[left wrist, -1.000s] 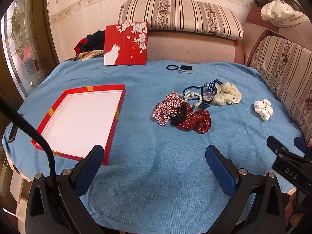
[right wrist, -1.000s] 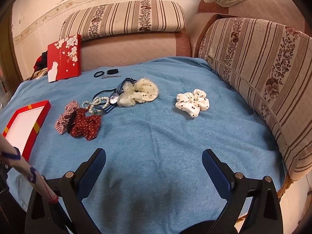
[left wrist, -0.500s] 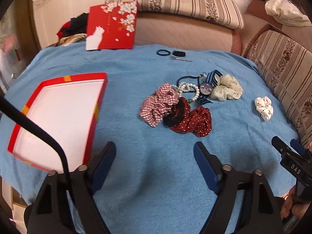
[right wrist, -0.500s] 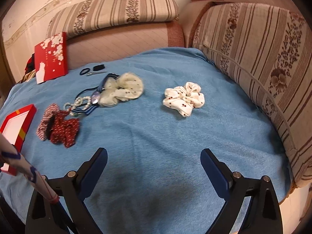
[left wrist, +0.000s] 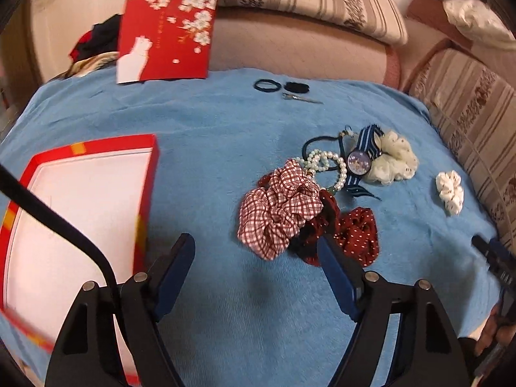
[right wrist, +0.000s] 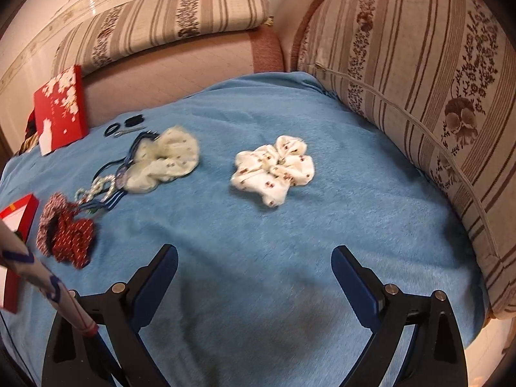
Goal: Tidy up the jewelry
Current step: 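Grasp the red-white plaid scrunchie with the left tool while the right tool grasps the white cherry scrunchie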
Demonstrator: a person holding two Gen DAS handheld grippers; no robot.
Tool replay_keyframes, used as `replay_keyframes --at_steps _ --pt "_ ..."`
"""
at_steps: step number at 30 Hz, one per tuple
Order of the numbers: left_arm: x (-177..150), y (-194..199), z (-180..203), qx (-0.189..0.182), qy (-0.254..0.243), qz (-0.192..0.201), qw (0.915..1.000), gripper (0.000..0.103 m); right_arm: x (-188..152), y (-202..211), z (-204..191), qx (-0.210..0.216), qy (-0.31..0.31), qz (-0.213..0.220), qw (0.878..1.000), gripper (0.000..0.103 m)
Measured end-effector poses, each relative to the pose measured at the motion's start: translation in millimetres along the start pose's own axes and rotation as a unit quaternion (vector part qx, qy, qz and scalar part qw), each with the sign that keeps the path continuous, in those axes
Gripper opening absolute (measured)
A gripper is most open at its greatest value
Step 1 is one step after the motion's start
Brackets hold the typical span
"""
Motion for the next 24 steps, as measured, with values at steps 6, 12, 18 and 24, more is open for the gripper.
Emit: replay_keyframes --at_steps 6,12,18,24 --pt "1 -30 -3 -0.031 0.000 -0.023 0.9993 0.078 20 -27 20 -0.021 -0.011 0.006 1.000 0.098" --pt "11 -55 -9 -0.066 0.028 -0.032 0.9970 0.078 32 -62 29 -0.021 -0.025 -0.005 0.999 0.098" --pt "9 -84 -12 -0.107 0.070 -0.069 0.9894 0.078 32 -93 34 -0.013 -0.056 -0.027 0.998 0.098" --pt "5 -91 -8 -0.147 0.114 -0.091 0.9784 0.026 29 -108 33 -0.002 -0.076 -0.045 0.996 0.072"
Point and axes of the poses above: each gripper's, at about its wrist camera, not at the fingertips, and y roughly against the way its jaws point, z to its right, x to its top, the point moved 4 cm from there along -y, roughly the way its jaws point, and after that the axes turned 12 degrees about z, right-handed, at the moved point
